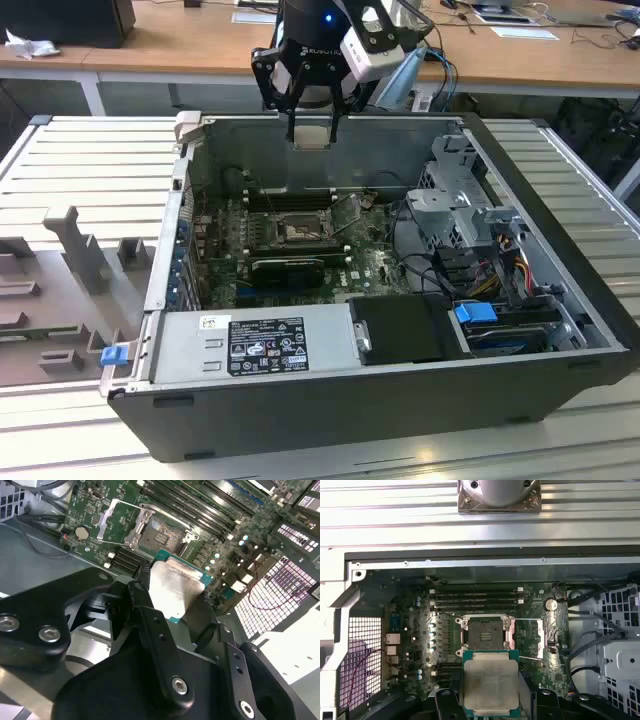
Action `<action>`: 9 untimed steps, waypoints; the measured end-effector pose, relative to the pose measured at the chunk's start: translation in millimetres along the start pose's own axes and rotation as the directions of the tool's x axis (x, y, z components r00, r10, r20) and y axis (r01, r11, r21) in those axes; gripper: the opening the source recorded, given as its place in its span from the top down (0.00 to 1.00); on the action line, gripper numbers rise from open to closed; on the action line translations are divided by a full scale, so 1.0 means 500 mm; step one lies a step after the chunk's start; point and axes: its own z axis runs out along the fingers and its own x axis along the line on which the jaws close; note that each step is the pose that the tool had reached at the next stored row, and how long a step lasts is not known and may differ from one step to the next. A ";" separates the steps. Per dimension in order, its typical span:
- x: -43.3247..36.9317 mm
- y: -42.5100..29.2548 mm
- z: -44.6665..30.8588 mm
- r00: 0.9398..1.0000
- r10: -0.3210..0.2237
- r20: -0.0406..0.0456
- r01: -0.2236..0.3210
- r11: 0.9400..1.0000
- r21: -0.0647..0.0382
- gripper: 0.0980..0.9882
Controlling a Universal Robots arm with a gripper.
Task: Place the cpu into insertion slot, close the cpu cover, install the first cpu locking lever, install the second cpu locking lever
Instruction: 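Place the cpu into insertion slot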
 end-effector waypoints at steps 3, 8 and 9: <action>0.000 0.000 0.000 0.999 0.038 0.003 -0.038 0.999 -0.001 0.52; 0.000 0.000 0.001 0.996 0.091 0.008 -0.091 0.996 -0.002 0.52; 0.000 0.000 0.001 0.996 0.094 0.008 -0.094 0.996 -0.002 0.52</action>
